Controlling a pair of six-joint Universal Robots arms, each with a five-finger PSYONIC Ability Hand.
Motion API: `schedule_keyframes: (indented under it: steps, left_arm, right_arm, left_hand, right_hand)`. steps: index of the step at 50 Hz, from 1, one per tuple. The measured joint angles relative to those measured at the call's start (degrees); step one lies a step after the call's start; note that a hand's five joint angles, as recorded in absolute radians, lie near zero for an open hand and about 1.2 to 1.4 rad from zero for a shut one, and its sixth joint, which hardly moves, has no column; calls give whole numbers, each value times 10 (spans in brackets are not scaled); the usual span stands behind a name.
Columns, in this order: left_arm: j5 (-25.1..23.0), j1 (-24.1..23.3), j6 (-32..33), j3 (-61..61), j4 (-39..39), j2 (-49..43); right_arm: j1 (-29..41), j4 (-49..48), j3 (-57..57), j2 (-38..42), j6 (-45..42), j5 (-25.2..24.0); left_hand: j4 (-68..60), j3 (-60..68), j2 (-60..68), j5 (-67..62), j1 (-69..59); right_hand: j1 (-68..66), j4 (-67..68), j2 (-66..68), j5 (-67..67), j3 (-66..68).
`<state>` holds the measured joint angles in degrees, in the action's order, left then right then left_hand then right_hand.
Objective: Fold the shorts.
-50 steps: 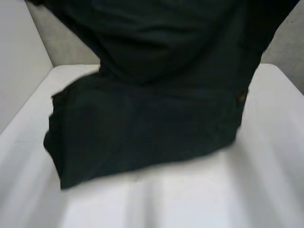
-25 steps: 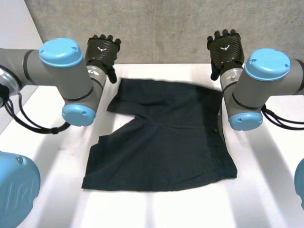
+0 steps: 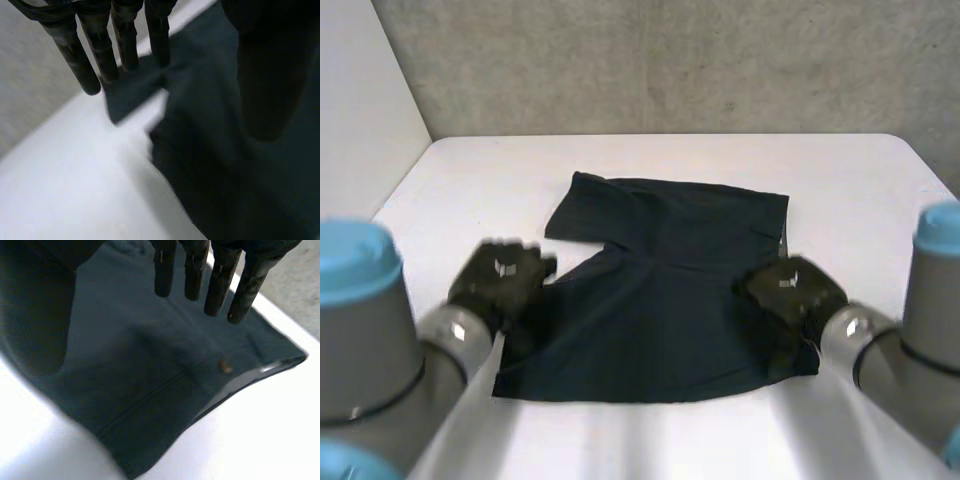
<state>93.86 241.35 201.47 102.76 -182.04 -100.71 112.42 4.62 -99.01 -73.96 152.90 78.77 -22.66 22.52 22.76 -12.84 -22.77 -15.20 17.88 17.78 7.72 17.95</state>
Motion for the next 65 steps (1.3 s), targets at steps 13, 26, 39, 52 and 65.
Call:
schedule_keyframes:
  steps: [13, 26, 39, 52, 65]
  left_arm:
    - [-25, 1, -2, 115, -19, 5]
    - [-22, 12, 4, 108, -82, -44]
    - [-17, 11, 6, 95, -101, -72]
    - [-11, 5, 19, 90, 87, 142]
    - [-40, -2, 51, 86, 296, 238]
  right_arm:
    - [-41, -169, -167, -15, -9, -16]
    - [-68, -233, -165, -1, -9, -15]
    - [-62, -224, -145, -4, -3, 0]
    - [-64, 13, -89, -125, -69, 16]
    - [-77, 258, -54, -206, -255, -12]
  left_hand:
    - [-45, 43, 42, -44, -43]
    - [-138, 140, 138, -133, -142]
    - [-460, 454, 455, -422, -410]
    - [-461, 454, 455, -422, -410]
    - [-462, 456, 457, -422, -410]
  right_hand:
    - [-191, 215, 218, 203, 215]
    - [-390, 502, 491, 479, 499]
    - [-390, 502, 491, 479, 499]
    - [-390, 504, 491, 479, 499]
    - [-390, 504, 491, 479, 499]
